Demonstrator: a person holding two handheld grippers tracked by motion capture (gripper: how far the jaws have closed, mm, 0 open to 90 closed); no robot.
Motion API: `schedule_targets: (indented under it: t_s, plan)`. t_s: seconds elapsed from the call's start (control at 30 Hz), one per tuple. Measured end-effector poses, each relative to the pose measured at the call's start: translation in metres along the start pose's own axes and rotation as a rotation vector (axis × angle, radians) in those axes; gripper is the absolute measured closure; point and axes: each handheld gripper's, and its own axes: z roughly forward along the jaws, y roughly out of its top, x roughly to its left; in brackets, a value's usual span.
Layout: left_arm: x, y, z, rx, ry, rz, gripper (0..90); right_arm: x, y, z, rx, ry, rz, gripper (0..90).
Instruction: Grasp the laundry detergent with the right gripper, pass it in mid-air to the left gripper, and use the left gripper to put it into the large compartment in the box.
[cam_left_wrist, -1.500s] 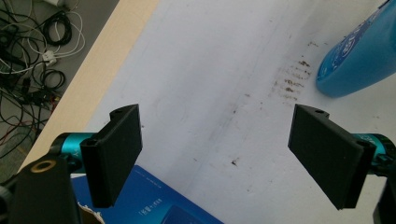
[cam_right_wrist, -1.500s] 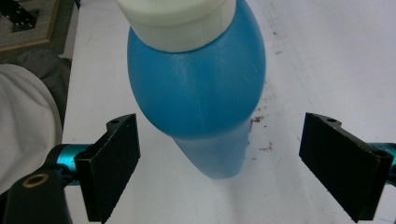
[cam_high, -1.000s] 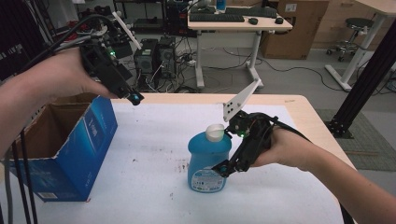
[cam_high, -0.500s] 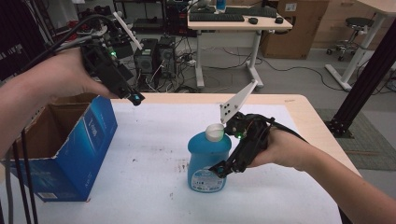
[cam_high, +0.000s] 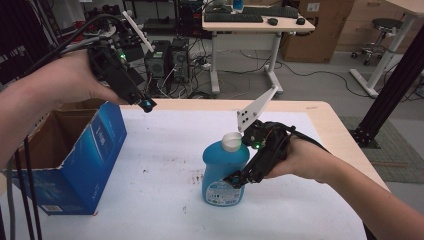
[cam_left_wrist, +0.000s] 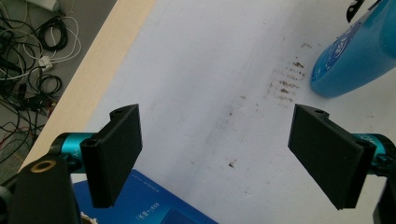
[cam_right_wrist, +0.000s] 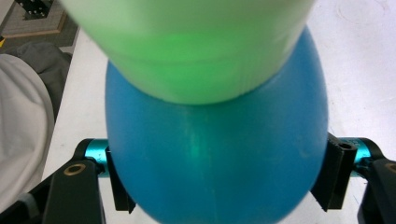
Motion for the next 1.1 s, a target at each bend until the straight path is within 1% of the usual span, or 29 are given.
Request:
schedule_targets:
  t_s: [0.4,0.47,0.6,0.87,1.0,1.1]
  plan:
    - [0.0004,-0.0007,-0.0003,0.001,0.001,0.001,17.7,-0.0017,-0.0002,0.0009,-0.009,0.003,-0.007,29.4]
    - [0.0003,-0.0006,0.0002,0.0,0.0,0.0,17.7,-0.0023,-0.0002,0.001,-0.012,0.005,-0.012,31.2]
    - [0.0004,0.0001,0.0006,0.0,-0.002,0.008,17.7,-0.003,-0.0008,0.0012,-0.012,0.01,-0.006,31.2]
    - [-0.0004,0.0011,0.0016,-0.002,-0.005,0.003,17.7,-0.0036,-0.0009,0.0022,-0.014,0.015,-0.011,31.4]
    - [-0.0001,0.0006,0.001,0.001,-0.006,0.003,17.7,-0.0038,-0.001,0.0025,-0.017,0.02,-0.022,33.0]
    - [0.0001,-0.0001,0.0007,-0.001,-0.005,0.003,17.7,-0.0036,-0.001,0.0026,-0.016,0.024,-0.019,33.9]
